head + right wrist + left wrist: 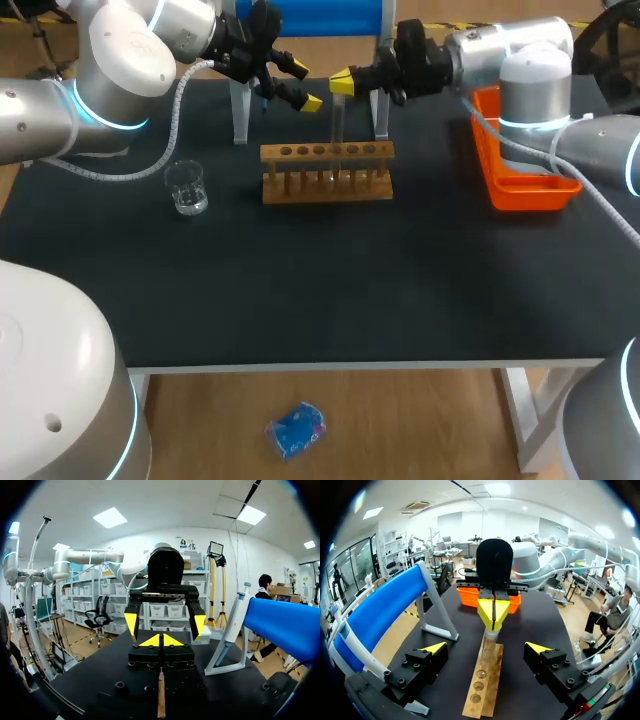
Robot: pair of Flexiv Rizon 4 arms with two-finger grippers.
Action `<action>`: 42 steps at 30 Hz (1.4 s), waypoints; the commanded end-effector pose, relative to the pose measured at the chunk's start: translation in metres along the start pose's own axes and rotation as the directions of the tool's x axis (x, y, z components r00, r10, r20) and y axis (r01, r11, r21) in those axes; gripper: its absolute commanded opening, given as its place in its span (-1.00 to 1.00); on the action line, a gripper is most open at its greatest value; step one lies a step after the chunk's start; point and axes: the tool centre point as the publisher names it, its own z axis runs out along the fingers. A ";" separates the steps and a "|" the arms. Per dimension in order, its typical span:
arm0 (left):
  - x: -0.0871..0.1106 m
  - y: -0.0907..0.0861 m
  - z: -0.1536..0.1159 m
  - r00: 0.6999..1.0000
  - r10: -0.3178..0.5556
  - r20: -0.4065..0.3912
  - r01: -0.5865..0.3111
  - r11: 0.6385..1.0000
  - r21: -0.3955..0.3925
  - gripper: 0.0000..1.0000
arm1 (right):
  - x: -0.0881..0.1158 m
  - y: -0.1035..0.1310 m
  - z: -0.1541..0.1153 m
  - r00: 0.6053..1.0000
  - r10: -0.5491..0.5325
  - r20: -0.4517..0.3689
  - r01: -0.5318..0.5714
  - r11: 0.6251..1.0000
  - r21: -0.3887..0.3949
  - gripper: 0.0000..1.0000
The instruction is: Invert the test tube, pick up the pipette, mount the tip to pipette, aspirate from beaker and dispense into the tube, eject the tip, return the pipette, and cap with the stopper.
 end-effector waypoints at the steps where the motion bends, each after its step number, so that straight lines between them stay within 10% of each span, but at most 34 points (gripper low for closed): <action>1: -0.001 -0.001 -0.001 1.000 -0.002 -0.005 0.002 1.000 -0.006 1.00 | -0.005 -0.003 0.000 1.000 -0.005 -0.009 0.005 1.000 -0.003 -1.00; 26: -0.001 -0.001 -0.001 1.000 -0.002 -0.005 0.002 1.000 -0.006 1.00 | -0.008 -0.027 0.004 0.999 0.048 -0.008 -0.048 0.999 0.000 -1.00; 42: -0.001 -0.001 -0.001 1.000 -0.002 -0.005 0.002 1.000 -0.006 1.00 | -0.003 -0.002 -0.003 0.999 0.028 -0.025 -0.029 0.999 -0.046 -1.00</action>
